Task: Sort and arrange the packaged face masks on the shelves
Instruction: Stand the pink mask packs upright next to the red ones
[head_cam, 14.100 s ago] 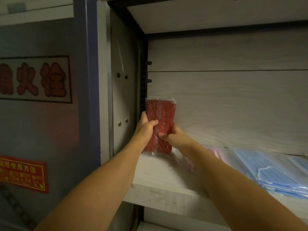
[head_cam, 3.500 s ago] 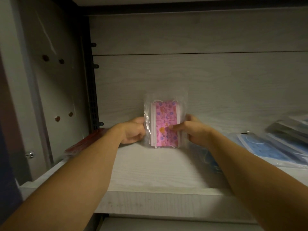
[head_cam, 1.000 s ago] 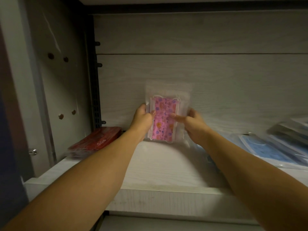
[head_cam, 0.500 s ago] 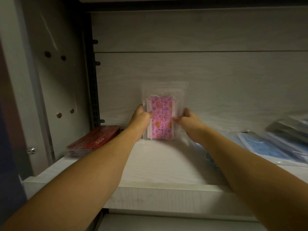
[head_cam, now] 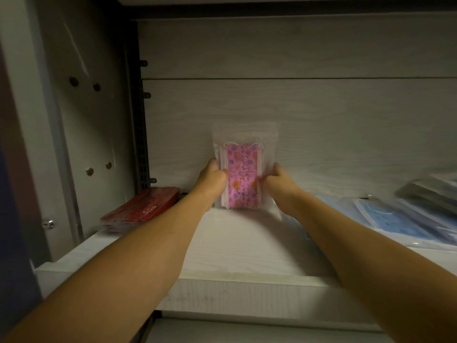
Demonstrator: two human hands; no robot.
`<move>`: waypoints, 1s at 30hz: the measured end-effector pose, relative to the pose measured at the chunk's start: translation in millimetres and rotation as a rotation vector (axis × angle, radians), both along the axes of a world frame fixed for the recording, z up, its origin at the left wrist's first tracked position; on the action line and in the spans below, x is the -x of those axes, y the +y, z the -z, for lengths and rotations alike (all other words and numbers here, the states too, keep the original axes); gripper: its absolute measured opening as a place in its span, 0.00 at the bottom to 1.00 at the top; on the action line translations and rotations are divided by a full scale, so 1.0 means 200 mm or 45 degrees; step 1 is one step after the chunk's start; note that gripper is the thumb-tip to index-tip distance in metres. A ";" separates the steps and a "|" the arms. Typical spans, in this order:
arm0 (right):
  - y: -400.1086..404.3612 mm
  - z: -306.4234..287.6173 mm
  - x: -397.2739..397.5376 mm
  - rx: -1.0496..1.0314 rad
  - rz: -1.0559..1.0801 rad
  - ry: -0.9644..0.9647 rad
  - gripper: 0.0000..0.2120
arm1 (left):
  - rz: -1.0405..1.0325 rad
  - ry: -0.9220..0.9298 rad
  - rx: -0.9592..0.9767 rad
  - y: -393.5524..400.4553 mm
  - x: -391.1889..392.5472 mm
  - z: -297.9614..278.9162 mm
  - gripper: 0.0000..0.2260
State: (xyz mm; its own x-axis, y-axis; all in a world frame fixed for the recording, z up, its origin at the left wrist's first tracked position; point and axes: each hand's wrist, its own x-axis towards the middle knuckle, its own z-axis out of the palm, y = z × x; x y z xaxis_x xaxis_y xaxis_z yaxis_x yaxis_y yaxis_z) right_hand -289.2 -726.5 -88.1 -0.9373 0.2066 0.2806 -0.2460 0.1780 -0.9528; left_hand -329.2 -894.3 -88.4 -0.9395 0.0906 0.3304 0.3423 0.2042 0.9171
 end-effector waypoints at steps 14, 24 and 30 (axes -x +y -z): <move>0.00 0.01 0.02 -0.083 0.023 -0.032 0.24 | -0.151 0.051 0.186 -0.01 -0.07 -0.03 0.23; 0.02 -0.04 -0.04 -0.041 -0.046 0.014 0.17 | -0.111 0.085 -0.093 -0.04 -0.07 -0.05 0.16; 0.01 -0.02 -0.03 -0.165 0.036 0.048 0.14 | -0.084 0.113 -0.050 -0.03 -0.04 -0.03 0.16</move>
State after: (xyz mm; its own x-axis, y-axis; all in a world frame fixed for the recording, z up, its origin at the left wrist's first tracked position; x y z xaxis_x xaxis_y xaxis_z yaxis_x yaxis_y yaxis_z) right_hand -284.0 -723.6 -84.5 -0.9200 0.1923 0.3414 -0.2742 0.3063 -0.9116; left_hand -321.2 -900.2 -82.5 -0.9097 0.0146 0.4150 0.4098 0.1935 0.8914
